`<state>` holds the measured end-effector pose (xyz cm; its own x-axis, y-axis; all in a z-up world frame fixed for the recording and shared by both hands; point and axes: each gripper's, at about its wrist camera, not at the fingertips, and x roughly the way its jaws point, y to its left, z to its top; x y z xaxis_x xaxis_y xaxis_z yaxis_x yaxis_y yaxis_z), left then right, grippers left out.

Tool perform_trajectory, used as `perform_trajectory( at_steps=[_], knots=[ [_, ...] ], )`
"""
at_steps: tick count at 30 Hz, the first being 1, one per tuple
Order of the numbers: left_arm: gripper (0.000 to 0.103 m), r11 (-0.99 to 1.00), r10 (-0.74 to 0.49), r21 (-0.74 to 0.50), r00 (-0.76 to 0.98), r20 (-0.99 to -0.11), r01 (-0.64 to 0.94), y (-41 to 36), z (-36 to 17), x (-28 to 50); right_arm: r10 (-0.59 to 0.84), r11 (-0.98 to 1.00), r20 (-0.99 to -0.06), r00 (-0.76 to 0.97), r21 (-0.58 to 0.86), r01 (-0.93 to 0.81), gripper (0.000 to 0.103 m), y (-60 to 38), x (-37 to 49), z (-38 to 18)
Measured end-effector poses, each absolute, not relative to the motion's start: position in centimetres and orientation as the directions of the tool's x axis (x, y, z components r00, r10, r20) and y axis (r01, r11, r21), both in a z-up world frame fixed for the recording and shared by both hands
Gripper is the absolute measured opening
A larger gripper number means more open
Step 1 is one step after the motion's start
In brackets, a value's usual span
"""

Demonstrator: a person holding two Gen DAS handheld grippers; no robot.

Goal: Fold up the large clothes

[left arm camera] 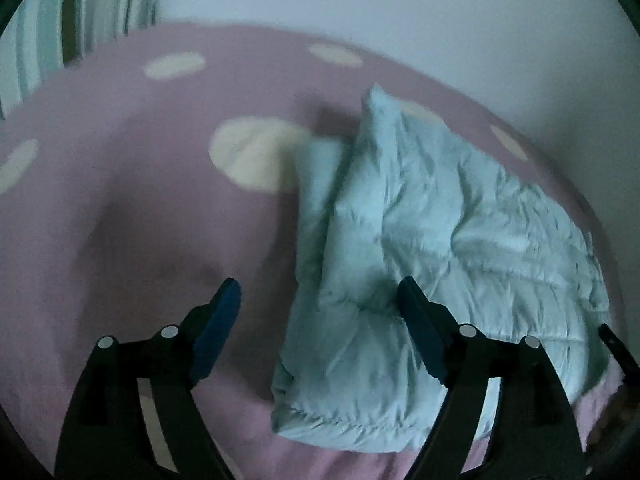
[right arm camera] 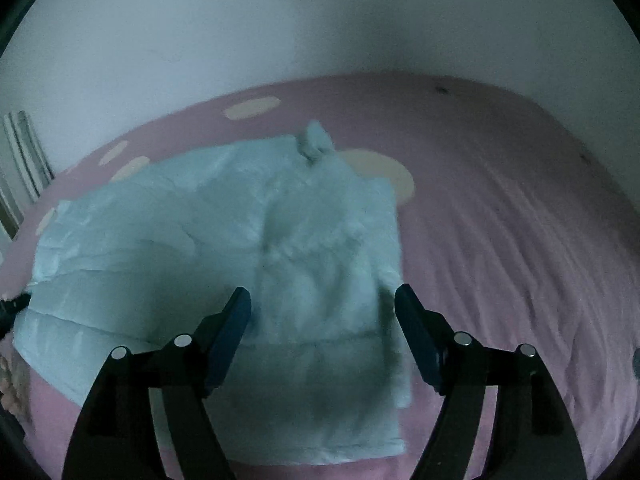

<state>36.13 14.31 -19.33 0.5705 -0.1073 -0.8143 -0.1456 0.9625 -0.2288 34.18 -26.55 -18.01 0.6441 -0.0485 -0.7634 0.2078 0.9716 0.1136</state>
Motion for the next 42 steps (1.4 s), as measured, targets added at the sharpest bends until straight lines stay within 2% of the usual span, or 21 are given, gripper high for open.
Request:
perform_trajectory(
  at_steps=[3,6,7,9,11,12,13,16,19,28,42],
  knots=[
    [0.084,0.95,-0.17,-0.281,0.527,-0.832,-0.137,14.3,-20.7,36.6,0.013,0.957,-0.795,0.606,0.185,0.223,0.077,-27.6,34.6,-19.6],
    [0.084,0.964,-0.156,-0.244,0.523,-0.838,-0.103,13.6,-20.9,37.4,0.069,0.944,-0.812,0.579,0.241,0.227,0.079,-28.0,35.1,-21.2],
    [0.083,0.966,-0.154,-0.239,0.522,-0.839,-0.1,13.5,-21.0,37.9,0.08,0.939,-0.812,0.578,0.257,0.23,0.078,-28.1,35.1,-21.5],
    [0.07,0.966,-0.156,-0.241,0.527,-0.835,-0.096,12.9,-21.2,38.3,0.073,0.94,-0.808,0.584,0.251,0.231,0.076,-28.0,35.0,-21.6],
    [0.046,0.961,-0.185,-0.264,0.531,-0.827,-0.077,12.3,-21.0,38.7,0.076,0.941,-0.802,0.592,0.254,0.224,0.057,-28.1,34.4,-21.5],
    [0.04,0.957,-0.211,-0.285,0.529,-0.822,-0.061,11.9,-20.9,38.8,0.095,0.937,-0.799,0.594,0.273,0.218,0.054,-28.0,34.2,-21.6],
    [0.033,0.957,-0.213,-0.284,0.529,-0.821,-0.055,11.6,-20.9,39.2,0.103,0.935,-0.798,0.594,0.282,0.216,0.045,-27.9,34.2,-21.6],
    [0.02,0.97,-0.185,-0.243,0.55,-0.814,-0.033,10.7,-20.4,38.9,0.16,0.917,-0.783,0.601,0.344,0.204,0.028,-27.8,34.1,-21.7],
    [0.012,0.971,-0.181,-0.237,0.573,-0.799,-0.025,10.4,-19.6,38.4,0.19,0.9,-0.771,0.608,0.384,0.206,0.021,-28.0,33.7,-21.4],
    [0.01,0.961,-0.188,-0.271,0.594,-0.782,-0.054,13.2,-17.7,34.3,0.249,0.888,-0.756,0.605,0.427,0.168,0.017,-27.4,29.2,-20.0],
    [0.01,0.947,-0.188,-0.302,0.572,-0.799,-0.11,18.5,-17.3,22.8,0.313,0.889,-0.768,0.558,0.444,0.111,0.017,-24.6,20.0,-19.4]
  ],
)
